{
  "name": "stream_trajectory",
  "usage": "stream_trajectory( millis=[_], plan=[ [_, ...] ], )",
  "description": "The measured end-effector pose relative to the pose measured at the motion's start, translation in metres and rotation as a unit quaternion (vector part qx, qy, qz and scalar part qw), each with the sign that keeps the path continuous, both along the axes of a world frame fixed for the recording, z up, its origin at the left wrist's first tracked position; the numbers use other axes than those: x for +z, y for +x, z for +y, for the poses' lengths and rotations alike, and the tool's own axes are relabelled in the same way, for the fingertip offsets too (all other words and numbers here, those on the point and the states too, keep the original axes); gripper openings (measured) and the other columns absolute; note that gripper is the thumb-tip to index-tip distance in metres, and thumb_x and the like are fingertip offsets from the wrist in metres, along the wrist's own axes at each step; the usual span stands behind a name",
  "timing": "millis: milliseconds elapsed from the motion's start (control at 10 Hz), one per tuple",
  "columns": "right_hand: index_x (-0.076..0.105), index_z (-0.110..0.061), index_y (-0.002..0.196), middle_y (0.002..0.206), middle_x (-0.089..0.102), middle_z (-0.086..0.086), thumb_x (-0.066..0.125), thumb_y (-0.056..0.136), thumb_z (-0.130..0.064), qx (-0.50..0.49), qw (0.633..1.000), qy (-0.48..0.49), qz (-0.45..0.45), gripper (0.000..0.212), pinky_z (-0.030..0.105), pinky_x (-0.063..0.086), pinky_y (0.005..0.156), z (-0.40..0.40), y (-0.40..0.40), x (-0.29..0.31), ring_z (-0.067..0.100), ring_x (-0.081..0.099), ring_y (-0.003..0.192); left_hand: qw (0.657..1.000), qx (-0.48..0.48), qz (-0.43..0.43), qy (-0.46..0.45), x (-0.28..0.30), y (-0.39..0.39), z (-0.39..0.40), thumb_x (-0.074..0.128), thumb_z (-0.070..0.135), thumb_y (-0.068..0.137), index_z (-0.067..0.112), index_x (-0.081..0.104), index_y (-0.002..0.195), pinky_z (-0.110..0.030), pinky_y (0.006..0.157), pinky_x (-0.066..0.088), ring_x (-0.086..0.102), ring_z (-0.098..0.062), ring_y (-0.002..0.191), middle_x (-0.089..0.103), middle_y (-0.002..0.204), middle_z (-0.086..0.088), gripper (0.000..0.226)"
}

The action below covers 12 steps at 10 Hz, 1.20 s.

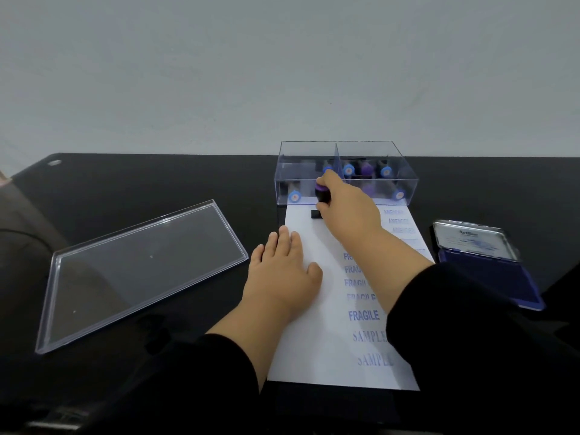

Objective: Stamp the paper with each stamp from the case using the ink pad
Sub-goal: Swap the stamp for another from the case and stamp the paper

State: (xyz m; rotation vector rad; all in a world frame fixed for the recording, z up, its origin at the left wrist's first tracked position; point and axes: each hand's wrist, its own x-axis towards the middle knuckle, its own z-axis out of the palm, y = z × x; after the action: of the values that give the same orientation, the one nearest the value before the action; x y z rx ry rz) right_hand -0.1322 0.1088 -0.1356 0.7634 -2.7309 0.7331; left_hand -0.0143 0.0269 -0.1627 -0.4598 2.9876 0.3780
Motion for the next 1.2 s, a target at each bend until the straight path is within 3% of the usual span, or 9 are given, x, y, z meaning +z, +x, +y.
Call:
stream_trajectory(
  millis=[200,500,800,1000,1200],
  plan=[
    [0.043,-0.019,0.125,0.106,0.062,0.008,0.048,0.095,-0.018,-0.007,1.000,-0.001,-0.003,0.030,0.037,0.050,0.069,-0.001,0.005,-0.002,0.029,0.059,0.089,1.000,0.001,-0.001,-0.001,-0.001,0.000,0.000,0.019,0.039,0.100,0.015,-0.006,0.152,-0.035,0.117,-0.007,-0.013,-0.017,0.146,-0.015,0.158,-0.003,0.062],
    [0.044,-0.019,0.125,0.105,0.061,0.008,0.047,0.095,-0.017,-0.012,1.000,-0.014,-0.001,0.030,0.030,0.039,0.061,0.000,0.009,-0.003,0.027,0.056,0.085,1.000,0.001,-0.002,-0.003,0.000,0.000,0.000,0.019,0.039,0.100,0.015,-0.006,0.152,-0.035,0.117,-0.006,-0.013,-0.017,0.146,-0.015,0.159,-0.003,0.063],
    [0.045,-0.019,0.125,0.102,0.061,0.008,0.047,0.096,-0.019,-0.001,1.000,-0.010,0.008,0.029,0.035,0.047,0.068,0.003,0.008,-0.004,0.027,0.057,0.088,1.000,-0.001,-0.008,-0.006,0.000,0.000,0.000,0.018,0.040,0.100,0.015,-0.007,0.152,-0.035,0.117,-0.007,-0.014,-0.017,0.146,-0.016,0.158,-0.003,0.063],
    [0.050,-0.024,0.122,0.096,0.063,0.001,0.052,0.093,-0.022,-0.021,0.993,-0.116,-0.005,0.029,0.032,0.046,0.069,0.012,0.002,-0.003,0.022,0.057,0.086,1.000,-0.001,-0.013,-0.011,0.000,0.000,-0.001,0.018,0.040,0.100,0.015,-0.007,0.152,-0.035,0.117,-0.007,-0.014,-0.017,0.146,-0.016,0.158,-0.003,0.063],
    [0.054,-0.026,0.113,0.074,0.054,-0.009,0.058,0.089,-0.021,-0.054,0.971,-0.226,-0.048,0.025,0.025,0.038,0.059,0.028,-0.006,0.000,0.017,0.054,0.079,1.000,-0.005,-0.017,-0.012,0.002,-0.001,0.000,0.017,0.041,0.100,0.016,-0.008,0.151,-0.035,0.117,-0.007,-0.014,-0.017,0.146,-0.016,0.158,-0.002,0.063]
  ],
)
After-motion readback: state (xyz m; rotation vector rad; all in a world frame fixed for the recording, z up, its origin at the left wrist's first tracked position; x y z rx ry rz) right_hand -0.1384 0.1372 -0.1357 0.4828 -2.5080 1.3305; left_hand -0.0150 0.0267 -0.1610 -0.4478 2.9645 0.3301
